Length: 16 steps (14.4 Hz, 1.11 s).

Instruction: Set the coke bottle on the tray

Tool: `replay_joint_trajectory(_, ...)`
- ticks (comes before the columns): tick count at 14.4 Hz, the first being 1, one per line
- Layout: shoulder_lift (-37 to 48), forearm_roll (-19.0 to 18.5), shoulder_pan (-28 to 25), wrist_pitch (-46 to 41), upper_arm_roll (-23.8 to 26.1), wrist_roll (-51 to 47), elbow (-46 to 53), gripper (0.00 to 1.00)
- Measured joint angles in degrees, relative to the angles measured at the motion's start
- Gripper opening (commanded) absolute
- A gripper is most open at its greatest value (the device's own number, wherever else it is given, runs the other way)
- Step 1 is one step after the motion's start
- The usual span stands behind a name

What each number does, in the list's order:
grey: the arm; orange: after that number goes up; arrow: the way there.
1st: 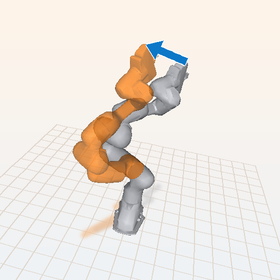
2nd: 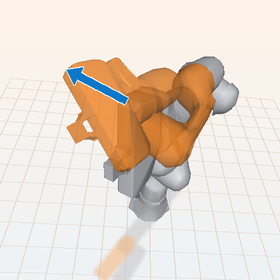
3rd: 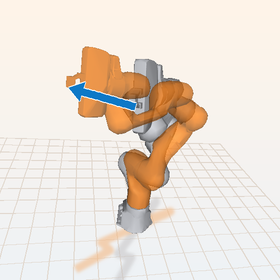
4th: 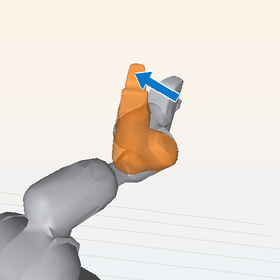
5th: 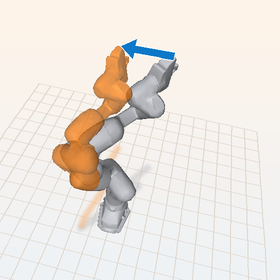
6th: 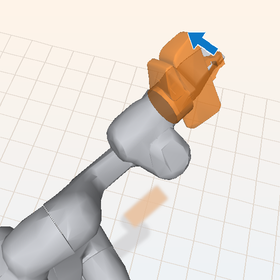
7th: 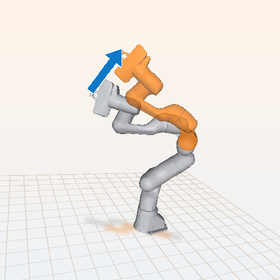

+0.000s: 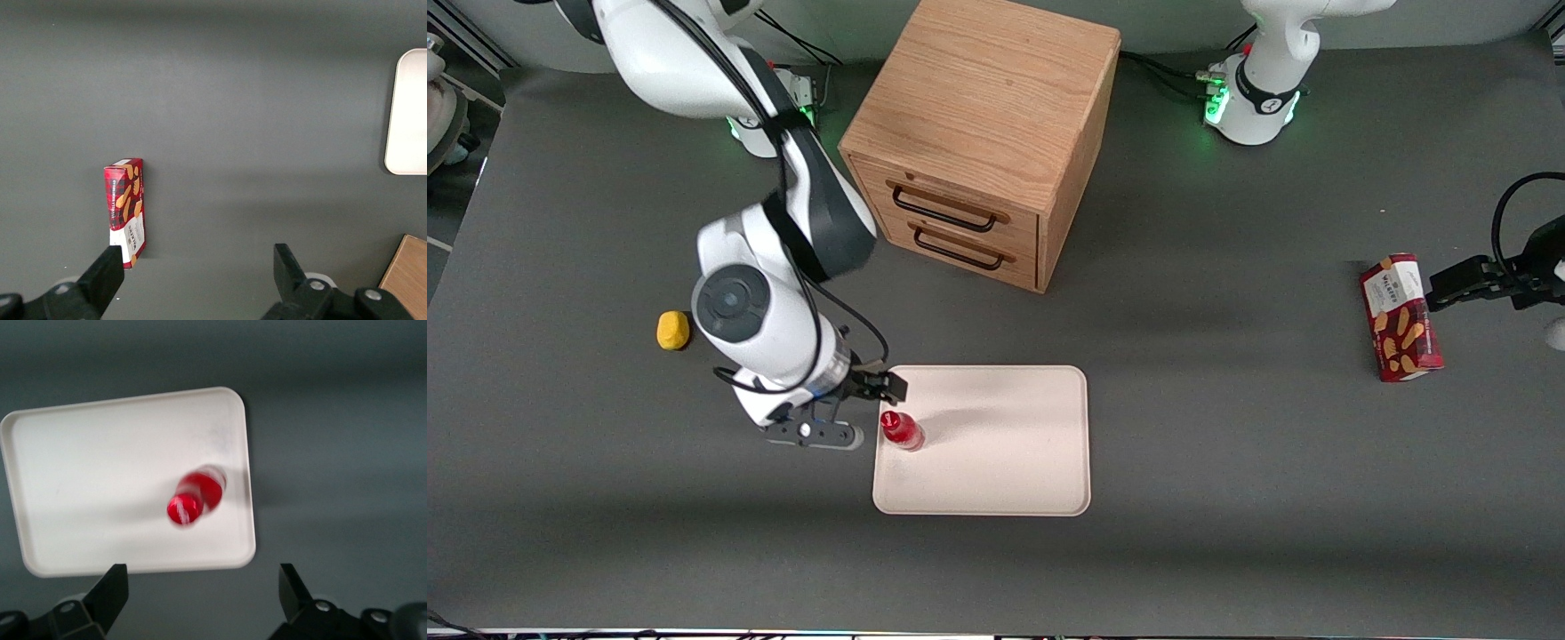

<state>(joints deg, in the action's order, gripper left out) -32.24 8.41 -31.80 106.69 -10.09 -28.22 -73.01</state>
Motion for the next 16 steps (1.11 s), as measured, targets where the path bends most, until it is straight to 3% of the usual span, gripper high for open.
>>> replay_joint_trajectory(10, 15.4, -2.3, 0.4, -19.5, -0.3, -0.2, 2.1, 1.0)
replay_joint_trajectory(13, 18.5, -2.5, 4.1, -24.1, -0.3, 2.7, 2.0, 1.0)
replay_joint_trajectory(16, 21.0, -2.5, 12.0, -26.1, 1.0, 13.1, 1.5, 1.0)
